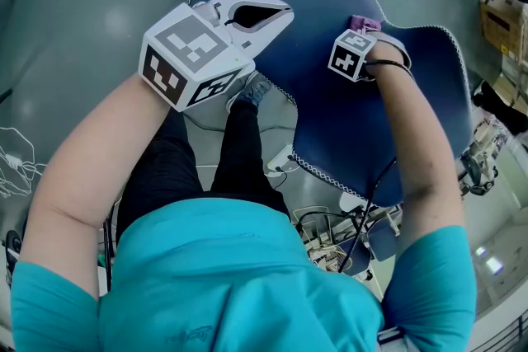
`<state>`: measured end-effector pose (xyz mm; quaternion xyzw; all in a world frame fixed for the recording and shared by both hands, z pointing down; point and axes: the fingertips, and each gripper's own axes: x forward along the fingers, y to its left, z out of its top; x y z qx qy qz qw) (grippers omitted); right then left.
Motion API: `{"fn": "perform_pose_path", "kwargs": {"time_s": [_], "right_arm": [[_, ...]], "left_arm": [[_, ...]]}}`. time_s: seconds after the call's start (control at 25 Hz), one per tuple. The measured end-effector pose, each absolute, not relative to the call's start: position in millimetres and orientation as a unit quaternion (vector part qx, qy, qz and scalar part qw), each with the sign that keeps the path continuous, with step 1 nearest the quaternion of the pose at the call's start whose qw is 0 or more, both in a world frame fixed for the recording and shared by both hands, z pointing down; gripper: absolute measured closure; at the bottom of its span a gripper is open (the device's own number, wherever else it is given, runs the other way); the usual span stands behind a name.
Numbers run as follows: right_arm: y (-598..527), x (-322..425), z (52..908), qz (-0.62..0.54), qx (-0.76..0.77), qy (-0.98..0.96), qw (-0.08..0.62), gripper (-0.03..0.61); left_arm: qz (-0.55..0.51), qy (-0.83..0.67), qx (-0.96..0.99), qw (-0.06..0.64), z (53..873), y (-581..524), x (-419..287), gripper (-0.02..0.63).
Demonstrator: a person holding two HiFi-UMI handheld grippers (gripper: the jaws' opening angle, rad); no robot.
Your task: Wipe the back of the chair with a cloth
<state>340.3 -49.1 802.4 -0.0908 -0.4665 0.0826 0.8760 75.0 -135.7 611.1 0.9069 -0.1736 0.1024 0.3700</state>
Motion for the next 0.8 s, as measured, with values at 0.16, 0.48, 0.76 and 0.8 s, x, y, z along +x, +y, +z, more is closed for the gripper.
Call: {"fn": "perform_pose_path", "kwargs": {"time_s": [0.16,0.48,0.76,0.8], "right_arm": [[-45,339,805,0.084,-0.091,-0.466,0.876,0.518],[-30,329,805,0.087,-0.095,-0.467,0.875,0.518],[-10,311,806,0.090,-0.102,-0.470,0.872,0.518],[-8,310,805,0.091,-0.104,-0.471,0.871,0.518]], "left_arm": [[0.100,-0.175,0.907,0.370,613,-136,76,0.620],[0.098,-0.172,0.908,0.370,611,-125,74,0.620],[0.094,-0.175,0.908,0.370,611,-114,61,0.620],[0.094,-0.175,0.908,0.370,610,-114,62,0.620]]}}
